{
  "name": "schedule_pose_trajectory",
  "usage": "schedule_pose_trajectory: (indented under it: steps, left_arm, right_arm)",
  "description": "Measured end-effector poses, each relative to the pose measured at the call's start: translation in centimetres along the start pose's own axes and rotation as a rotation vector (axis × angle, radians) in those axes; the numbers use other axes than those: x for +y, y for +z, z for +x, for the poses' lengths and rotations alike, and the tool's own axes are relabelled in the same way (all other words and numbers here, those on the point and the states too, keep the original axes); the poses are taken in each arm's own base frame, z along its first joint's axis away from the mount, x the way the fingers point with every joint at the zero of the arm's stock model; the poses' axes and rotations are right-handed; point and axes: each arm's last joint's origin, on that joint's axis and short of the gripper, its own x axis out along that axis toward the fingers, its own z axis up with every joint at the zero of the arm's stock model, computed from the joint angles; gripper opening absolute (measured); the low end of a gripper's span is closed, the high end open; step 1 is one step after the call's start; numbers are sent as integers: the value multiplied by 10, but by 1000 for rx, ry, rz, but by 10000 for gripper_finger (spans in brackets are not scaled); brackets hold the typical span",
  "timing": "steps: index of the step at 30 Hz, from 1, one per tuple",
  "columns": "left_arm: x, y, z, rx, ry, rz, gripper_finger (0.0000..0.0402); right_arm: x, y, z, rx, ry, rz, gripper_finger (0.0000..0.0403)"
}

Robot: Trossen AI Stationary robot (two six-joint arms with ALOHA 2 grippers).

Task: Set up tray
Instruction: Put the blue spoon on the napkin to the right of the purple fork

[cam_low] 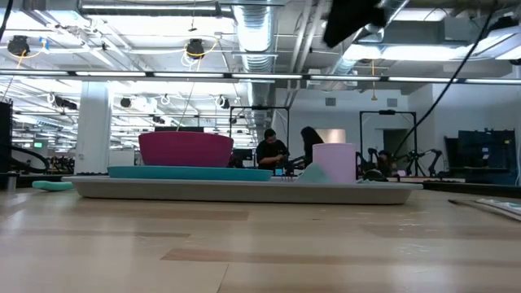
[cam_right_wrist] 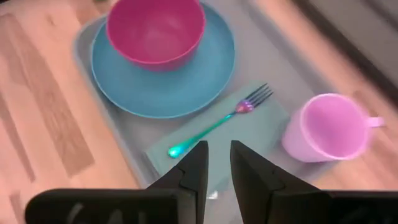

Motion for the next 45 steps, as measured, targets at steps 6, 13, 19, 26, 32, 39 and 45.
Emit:
schedule_pose_trajectory:
  steps: [6,13,19,26,32,39,45]
  left_arm:
    - [-11,5,17,36,-101,-108,0]
    - [-28,-16,47,149,-75,-32,0]
    - [-42,-30,75,211,-1,-80,0]
    - [-36,-33,109,373,170,-265,0]
    - [-16,-37,126,675,219,-374,0]
    - [18,-37,121,811,235,-433,4]
    - [49,-36,106,774,198,-483,29]
  right_arm:
    - [-15,-49,-36,-89,-23,-67,62]
    - [-49,-118,-23,-148,24,49,62]
    - [-63,-163,5,-201,68,120,62]
    - [-62,-184,27,-288,34,193,62]
    - [-52,-188,33,-343,-8,164,62]
    - [-45,-193,39,-322,-30,53,62]
    - [-45,-192,37,-334,-16,67,62]
